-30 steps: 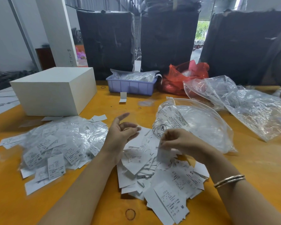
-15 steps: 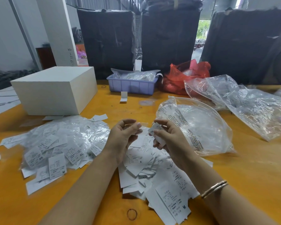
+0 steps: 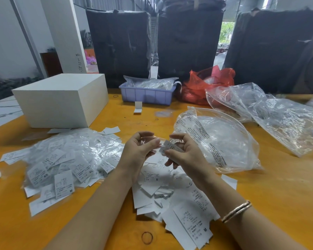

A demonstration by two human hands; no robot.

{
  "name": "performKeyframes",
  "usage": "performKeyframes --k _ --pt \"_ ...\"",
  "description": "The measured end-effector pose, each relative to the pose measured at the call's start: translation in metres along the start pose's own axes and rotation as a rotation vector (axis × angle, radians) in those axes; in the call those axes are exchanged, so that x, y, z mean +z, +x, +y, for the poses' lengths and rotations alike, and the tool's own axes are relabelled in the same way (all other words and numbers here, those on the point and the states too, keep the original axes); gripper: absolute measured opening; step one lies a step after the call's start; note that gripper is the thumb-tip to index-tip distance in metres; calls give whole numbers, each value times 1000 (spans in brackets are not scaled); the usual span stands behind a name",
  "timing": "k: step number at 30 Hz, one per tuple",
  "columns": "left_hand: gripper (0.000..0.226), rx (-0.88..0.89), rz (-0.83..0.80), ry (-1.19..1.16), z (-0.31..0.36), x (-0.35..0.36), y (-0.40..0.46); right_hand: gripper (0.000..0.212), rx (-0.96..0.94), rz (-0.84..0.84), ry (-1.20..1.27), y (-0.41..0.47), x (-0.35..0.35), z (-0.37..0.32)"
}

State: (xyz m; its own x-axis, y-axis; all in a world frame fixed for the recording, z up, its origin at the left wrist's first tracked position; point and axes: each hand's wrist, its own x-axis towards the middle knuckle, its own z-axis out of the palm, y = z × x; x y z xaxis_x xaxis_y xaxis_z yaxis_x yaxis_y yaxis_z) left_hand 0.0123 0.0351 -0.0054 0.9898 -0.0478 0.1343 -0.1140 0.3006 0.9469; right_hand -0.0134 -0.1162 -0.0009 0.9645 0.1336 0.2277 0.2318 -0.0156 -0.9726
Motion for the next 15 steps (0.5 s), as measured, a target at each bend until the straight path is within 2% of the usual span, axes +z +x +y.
performKeyframes --k 3,7,10,15 --pt "40 31 -25 118 0 2 -3 34 21 2 -12 1 -3 0" --pt "26 22 -93 211 1 4 -5 25 60 11 -17 2 -7 0" --pt "34 66 -95 219 1 3 -5 22 82 1 -35 3 -8 1" --pt "43 125 -70 145 2 3 -6 32 108 -56 -10 2 -8 0"
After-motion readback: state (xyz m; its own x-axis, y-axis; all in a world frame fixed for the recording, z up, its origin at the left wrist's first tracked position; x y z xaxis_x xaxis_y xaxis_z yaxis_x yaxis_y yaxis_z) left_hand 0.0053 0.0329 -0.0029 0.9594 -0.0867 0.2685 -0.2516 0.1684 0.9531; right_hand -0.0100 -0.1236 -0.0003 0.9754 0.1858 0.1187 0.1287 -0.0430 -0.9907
